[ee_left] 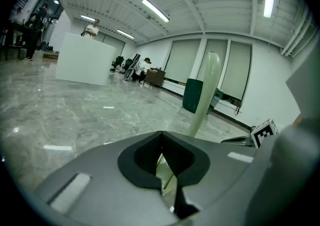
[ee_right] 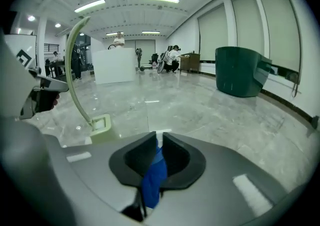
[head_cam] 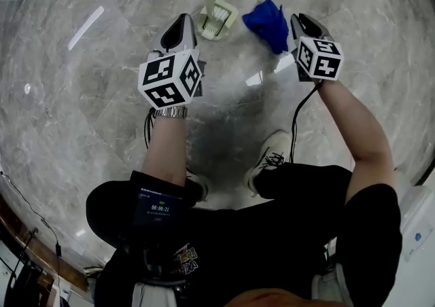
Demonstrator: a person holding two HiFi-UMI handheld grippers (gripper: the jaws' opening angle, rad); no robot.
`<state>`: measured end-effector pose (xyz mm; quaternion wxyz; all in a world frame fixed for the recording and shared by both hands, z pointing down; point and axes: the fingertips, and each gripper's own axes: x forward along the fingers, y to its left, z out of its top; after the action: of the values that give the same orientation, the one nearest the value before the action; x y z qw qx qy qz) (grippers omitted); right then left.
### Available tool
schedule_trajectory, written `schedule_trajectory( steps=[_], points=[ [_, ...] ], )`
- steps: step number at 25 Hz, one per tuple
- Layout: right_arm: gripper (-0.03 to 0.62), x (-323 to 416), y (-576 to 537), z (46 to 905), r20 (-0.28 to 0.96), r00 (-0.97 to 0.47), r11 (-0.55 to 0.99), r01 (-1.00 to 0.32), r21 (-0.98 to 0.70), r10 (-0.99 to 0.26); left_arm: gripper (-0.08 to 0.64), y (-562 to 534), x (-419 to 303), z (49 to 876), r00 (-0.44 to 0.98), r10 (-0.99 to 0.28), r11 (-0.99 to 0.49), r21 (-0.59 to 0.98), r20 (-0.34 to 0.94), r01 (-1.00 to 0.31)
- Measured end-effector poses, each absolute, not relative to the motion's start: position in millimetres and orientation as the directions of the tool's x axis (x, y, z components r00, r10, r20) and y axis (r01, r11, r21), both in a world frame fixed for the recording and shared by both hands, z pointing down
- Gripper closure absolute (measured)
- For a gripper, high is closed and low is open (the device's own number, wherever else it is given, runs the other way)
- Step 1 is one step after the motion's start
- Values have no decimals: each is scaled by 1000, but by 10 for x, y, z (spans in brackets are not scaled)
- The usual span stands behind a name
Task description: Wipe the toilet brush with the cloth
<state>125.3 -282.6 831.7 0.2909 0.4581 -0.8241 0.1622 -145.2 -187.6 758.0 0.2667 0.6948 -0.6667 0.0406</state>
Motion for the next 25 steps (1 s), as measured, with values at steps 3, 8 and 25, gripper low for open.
schedule_trajectory(
  steps=[3,8,25],
  points=[
    [589,1228,-2867,8045,607,-399,512,-859,16,-688,548,-1801,-1447,7586,82,-895,64,310,438,-949],
    [590,939,-2629,7378,547,-486,564,-825,-31,-681,548,-1316,-1326,7468,28,-834,98,197,551,-975],
    [589,818,-1438,4091,547,-526,494,-841,-220,-652,548,-754,-832,4062,72,-800,23,151,596,-988]
  ],
)
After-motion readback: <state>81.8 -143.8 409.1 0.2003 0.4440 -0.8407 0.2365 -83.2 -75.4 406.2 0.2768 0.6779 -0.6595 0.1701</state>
